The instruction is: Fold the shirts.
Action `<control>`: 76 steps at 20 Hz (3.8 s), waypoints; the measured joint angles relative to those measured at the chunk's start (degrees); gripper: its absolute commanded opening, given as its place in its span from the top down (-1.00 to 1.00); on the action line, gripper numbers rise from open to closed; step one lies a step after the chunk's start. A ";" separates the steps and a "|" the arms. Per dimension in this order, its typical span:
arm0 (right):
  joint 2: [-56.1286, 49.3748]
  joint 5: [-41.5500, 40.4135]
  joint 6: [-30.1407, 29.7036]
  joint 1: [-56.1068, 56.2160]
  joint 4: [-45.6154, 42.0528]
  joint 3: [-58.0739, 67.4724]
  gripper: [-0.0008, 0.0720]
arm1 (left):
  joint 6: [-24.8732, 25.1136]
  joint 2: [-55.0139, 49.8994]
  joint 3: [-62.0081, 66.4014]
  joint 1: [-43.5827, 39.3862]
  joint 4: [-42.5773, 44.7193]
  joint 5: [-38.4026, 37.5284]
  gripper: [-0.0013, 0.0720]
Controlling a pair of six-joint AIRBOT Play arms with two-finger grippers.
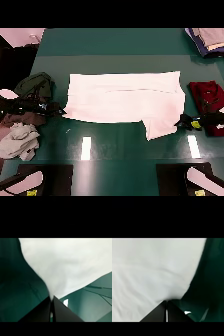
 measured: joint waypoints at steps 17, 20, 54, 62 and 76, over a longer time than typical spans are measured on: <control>34.84 20.02 2.56 0.59 -15.54 0.33 0.93 | -6.23 20.02 0.83 -1.92 12.44 -19.47 0.90; 36.22 18.32 2.62 0.63 -13.84 2.14 0.93 | -8.33 20.72 1.22 -2.25 12.09 -14.14 0.90; -16.44 6.19 1.99 2.69 -2.34 34.21 -0.67 | -12.28 -3.74 14.84 -2.47 1.09 6.82 0.89; -23.28 11.10 -7.10 -6.29 3.80 30.97 -0.70 | -10.73 -3.82 14.47 -5.57 0.11 0.68 0.90; -35.74 15.43 -15.61 -3.10 12.92 37.16 0.93 | -12.07 -3.82 13.03 -20.02 -0.11 5.01 0.90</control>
